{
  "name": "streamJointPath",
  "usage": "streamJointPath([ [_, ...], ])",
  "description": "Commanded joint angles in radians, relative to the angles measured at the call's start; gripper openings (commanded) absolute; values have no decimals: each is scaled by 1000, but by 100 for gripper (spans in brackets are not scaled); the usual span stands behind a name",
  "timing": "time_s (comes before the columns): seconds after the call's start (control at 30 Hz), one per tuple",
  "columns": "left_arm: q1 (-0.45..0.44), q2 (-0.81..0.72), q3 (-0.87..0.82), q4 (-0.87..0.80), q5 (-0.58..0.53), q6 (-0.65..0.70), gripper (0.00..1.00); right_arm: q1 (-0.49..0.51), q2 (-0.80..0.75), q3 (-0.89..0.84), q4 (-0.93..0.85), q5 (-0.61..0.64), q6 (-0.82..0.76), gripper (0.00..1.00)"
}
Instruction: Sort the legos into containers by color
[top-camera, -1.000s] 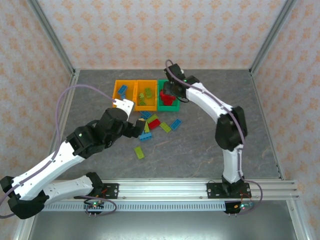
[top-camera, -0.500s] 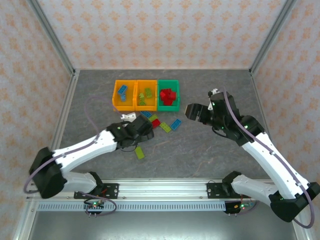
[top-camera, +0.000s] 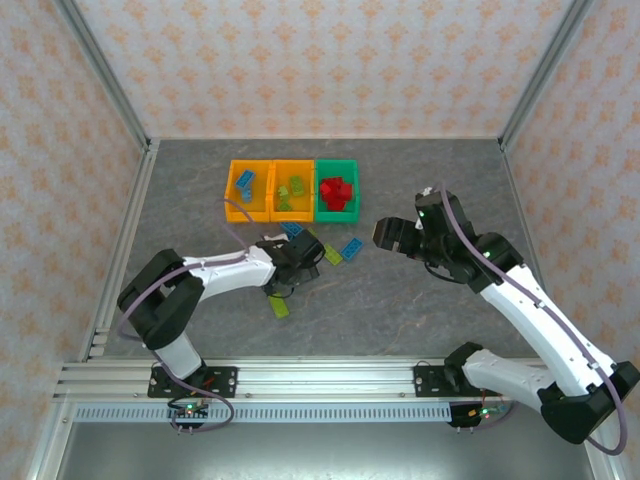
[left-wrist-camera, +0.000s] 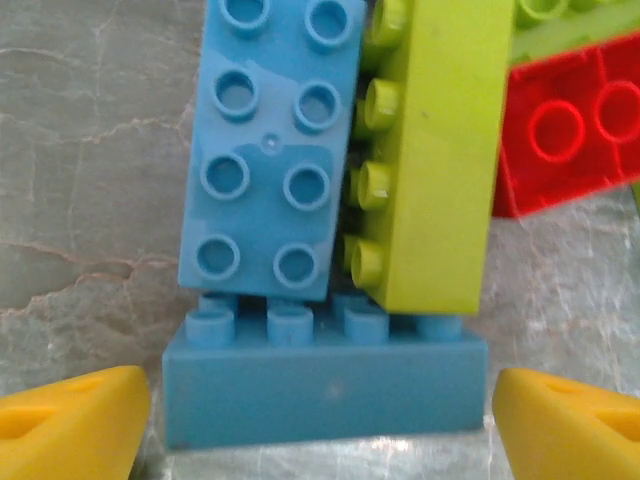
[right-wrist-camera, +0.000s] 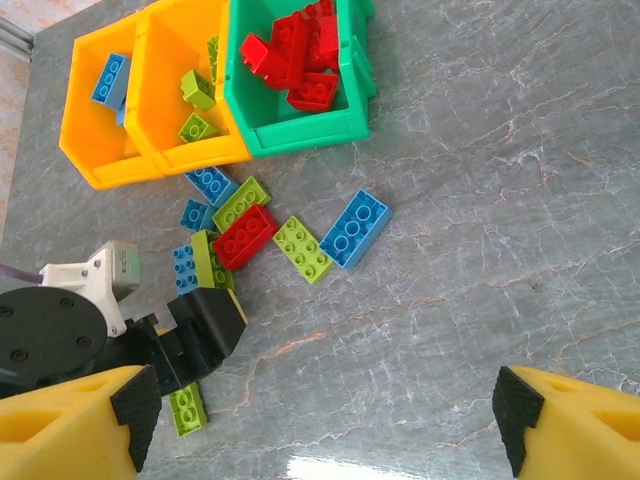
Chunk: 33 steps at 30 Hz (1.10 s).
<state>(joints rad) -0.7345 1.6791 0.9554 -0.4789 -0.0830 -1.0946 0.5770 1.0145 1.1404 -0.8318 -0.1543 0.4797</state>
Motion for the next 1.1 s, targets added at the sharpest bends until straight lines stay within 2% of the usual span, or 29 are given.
streamJointPath([
  [0.0,17,11,17,5,-43,8,83,3,11,0,-11,0,14,88],
  [0.1,25,16,8,25,-24,41,76,2,18,-14,13,-55,11,88],
  [0.27,26,16,21,15,26,100,64,2,83,16,39,-219,-11,88],
  [0.47,23,-123,51,-67,68,144,55,8,160,59,38,-305,-11,88],
  [0.53,21,-206,81,-115,31,162,54,11,163,61,51,-320,-6,88],
  [0.63,26,-323,132,-179,-155,215,54,14,162,61,69,-317,0,88],
  [0.7,68,-360,159,-180,-259,259,54,14,164,61,66,-295,6,88],
  [0.87,289,-274,267,-100,-309,354,54,18,163,58,58,-284,22,88],
  [0.97,411,-165,339,-18,-245,366,54,25,146,52,54,-274,26,88],
  [1.07,487,-23,447,19,-146,373,54,26,126,44,46,-245,28,88],
])
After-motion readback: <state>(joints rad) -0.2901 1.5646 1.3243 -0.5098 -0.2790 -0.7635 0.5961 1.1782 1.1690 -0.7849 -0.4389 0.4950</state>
